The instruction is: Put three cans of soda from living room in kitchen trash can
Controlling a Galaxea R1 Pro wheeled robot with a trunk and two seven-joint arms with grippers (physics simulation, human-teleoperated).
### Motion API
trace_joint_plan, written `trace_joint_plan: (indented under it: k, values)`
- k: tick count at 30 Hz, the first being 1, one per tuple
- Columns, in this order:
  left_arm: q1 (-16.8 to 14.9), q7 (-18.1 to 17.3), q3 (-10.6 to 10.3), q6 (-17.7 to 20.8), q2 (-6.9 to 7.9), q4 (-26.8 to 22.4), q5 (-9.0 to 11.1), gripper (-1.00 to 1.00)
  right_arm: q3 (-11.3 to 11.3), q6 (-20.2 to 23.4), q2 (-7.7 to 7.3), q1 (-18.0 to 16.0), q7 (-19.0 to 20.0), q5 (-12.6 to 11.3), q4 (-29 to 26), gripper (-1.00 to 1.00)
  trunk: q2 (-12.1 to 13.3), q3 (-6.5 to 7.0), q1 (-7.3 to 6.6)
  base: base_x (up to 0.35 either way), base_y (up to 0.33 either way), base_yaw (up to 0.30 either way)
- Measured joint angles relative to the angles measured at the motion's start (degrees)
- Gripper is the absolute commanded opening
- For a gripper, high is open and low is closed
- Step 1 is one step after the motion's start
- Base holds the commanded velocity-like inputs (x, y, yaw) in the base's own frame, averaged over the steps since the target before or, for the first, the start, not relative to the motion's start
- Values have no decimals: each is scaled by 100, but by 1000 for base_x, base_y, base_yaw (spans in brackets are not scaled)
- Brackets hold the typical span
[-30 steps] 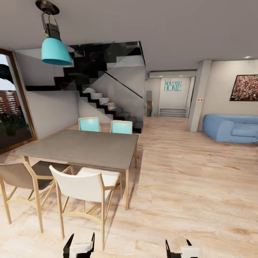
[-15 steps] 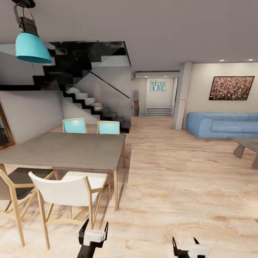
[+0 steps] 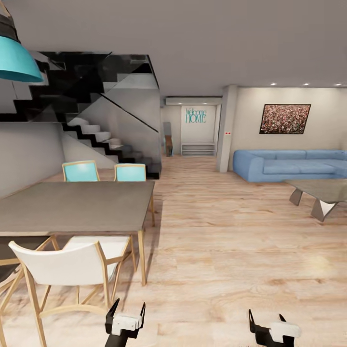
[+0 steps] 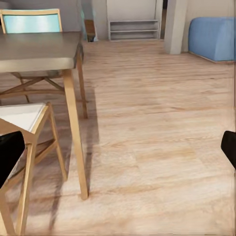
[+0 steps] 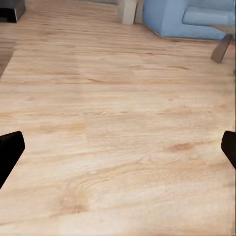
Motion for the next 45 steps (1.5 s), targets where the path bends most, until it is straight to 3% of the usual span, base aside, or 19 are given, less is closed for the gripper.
trace_joint_plan:
  k: [6, 15, 45]
  values:
    - [-6, 0, 5, -1, 1, 87, 2, 100, -90, -4, -57, -27, -9, 3, 0, 100, 0, 0, 0, 0, 0, -99]
    - [-11, 0, 5, 21, -20, 229, -7, 100, -98, -4, 0, -30, -11, 5, 8, 100, 0, 0, 0, 11, 0, -14]
    - [-25, 0, 4, 29, -10, 449, -2, 100, -56, -4, 21, -37, -11, 0, 57, 100, 0, 0, 0, 282, -115, 0]
